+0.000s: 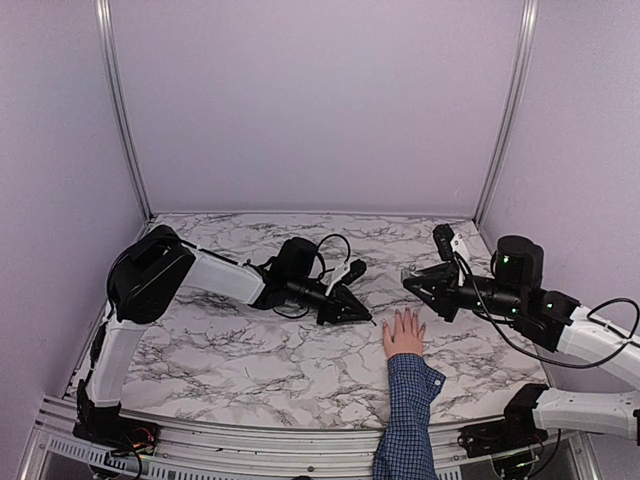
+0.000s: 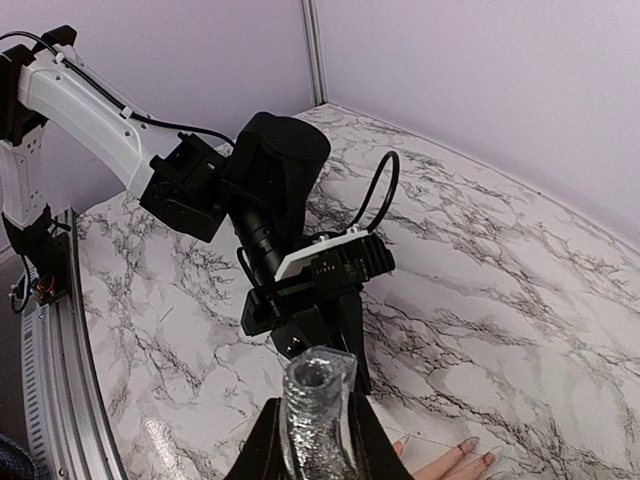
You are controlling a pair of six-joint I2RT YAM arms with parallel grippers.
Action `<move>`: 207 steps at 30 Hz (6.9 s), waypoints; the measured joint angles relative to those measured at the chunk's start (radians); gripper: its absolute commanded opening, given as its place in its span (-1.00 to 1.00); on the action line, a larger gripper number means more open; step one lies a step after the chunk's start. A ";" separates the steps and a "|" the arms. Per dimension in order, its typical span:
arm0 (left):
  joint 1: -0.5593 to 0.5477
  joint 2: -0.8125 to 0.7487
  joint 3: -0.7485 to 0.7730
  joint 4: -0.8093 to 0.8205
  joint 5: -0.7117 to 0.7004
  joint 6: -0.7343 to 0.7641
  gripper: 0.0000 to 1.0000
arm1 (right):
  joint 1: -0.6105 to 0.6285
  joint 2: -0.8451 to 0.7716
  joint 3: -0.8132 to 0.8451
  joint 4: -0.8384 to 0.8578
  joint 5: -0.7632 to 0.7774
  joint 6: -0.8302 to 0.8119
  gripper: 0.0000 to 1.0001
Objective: Paint the nails
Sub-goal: Paint the nail with the hand.
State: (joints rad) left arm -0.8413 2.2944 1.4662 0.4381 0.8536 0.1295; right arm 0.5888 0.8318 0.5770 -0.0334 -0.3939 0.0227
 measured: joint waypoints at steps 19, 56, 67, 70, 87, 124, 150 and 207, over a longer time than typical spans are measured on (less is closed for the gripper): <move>-0.015 0.035 0.027 -0.002 -0.026 -0.010 -1.00 | 0.000 -0.007 0.000 0.035 -0.018 0.000 -1.00; -0.018 0.096 0.105 -0.002 -0.037 -0.021 -1.00 | -0.003 -0.007 0.000 0.042 -0.028 0.003 -1.00; -0.018 0.105 0.109 -0.002 -0.043 -0.035 -1.00 | -0.003 -0.005 0.000 0.048 -0.029 0.003 -1.00; -0.018 0.105 0.114 -0.003 -0.043 -0.036 -1.00 | -0.003 -0.005 0.000 0.049 -0.029 0.003 -1.00; -0.018 0.108 0.125 -0.003 -0.043 -0.037 -1.00 | -0.003 -0.005 -0.010 0.060 -0.032 0.004 -1.00; -0.018 -0.005 0.004 0.033 -0.193 -0.059 -1.00 | -0.003 -0.006 -0.013 0.063 -0.036 0.007 -1.00; -0.084 -0.056 -0.043 0.082 -0.302 -0.378 -1.00 | -0.003 -0.039 -0.013 0.063 -0.031 0.007 -1.00; -0.148 -0.095 -0.104 0.083 -0.493 -0.516 -1.00 | -0.004 -0.039 -0.013 0.063 -0.031 0.007 -1.00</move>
State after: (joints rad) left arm -0.9890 2.1990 1.3621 0.5213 0.3607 -0.3862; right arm 0.5850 0.7925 0.5636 0.0296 -0.4252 0.0299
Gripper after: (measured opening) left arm 0.133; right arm 0.153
